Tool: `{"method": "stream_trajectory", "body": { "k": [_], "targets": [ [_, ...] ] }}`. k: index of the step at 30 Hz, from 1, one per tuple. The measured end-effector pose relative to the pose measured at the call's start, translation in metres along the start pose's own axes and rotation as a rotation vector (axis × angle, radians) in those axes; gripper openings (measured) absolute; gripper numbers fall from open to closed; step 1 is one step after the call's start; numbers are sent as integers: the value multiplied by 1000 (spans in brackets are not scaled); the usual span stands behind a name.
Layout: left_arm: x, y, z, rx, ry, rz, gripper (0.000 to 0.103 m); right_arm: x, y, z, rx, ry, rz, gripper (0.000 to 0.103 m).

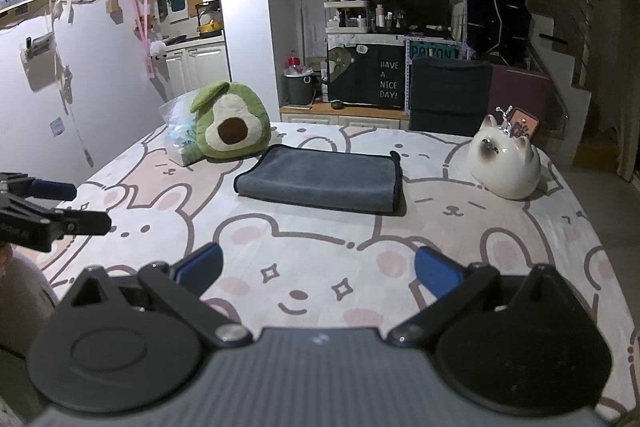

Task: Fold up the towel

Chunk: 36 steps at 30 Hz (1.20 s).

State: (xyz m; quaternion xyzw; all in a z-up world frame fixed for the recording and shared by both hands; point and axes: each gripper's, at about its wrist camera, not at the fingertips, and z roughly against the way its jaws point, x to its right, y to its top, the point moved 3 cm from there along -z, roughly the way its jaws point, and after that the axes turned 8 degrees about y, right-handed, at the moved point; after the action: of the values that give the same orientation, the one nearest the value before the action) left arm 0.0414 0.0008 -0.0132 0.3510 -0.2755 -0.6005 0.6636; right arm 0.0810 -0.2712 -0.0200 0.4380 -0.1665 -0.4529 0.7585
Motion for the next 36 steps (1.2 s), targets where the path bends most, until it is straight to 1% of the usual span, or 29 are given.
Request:
{"method": "stream_trajectory", "body": {
  "k": [36],
  "targets": [
    [0,0,0,1,1,-1,103,0,-3,-1,-8,13,-6,103]
  ]
}}
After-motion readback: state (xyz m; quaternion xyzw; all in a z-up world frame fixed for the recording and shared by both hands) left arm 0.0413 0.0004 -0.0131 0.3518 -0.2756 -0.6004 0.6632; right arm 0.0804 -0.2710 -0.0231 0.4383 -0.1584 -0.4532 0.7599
